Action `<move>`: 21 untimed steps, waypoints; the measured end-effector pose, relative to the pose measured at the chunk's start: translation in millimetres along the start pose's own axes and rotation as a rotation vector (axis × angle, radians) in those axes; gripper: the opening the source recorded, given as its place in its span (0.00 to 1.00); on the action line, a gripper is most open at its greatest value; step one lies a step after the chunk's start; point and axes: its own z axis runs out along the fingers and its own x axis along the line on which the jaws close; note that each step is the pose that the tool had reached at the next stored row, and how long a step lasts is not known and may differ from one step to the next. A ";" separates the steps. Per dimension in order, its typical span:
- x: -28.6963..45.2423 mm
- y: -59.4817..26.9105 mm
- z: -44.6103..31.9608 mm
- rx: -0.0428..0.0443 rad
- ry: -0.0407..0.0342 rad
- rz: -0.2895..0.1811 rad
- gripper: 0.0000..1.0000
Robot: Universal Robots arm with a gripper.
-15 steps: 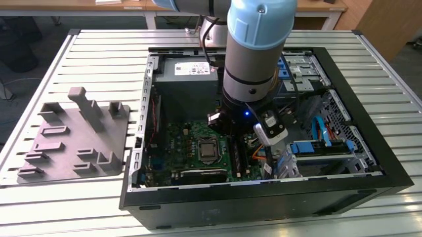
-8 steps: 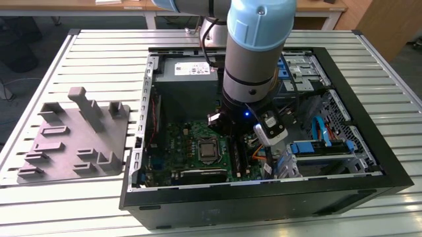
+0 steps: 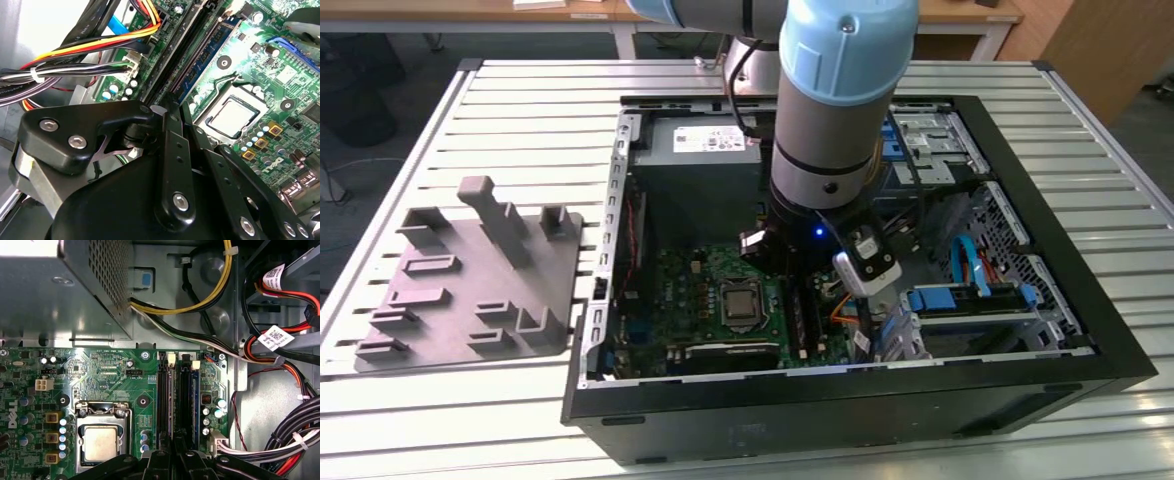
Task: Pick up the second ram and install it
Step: 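Insert the second ram into the second slot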
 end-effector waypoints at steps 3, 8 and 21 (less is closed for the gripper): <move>0.0 0.0 0.1 0.0004 0.0000 0.000 0.14; -0.1 0.0 0.4 0.0008 -0.0001 0.004 0.14; -1.0 -0.2 5.1 0.0008 0.0000 0.004 0.14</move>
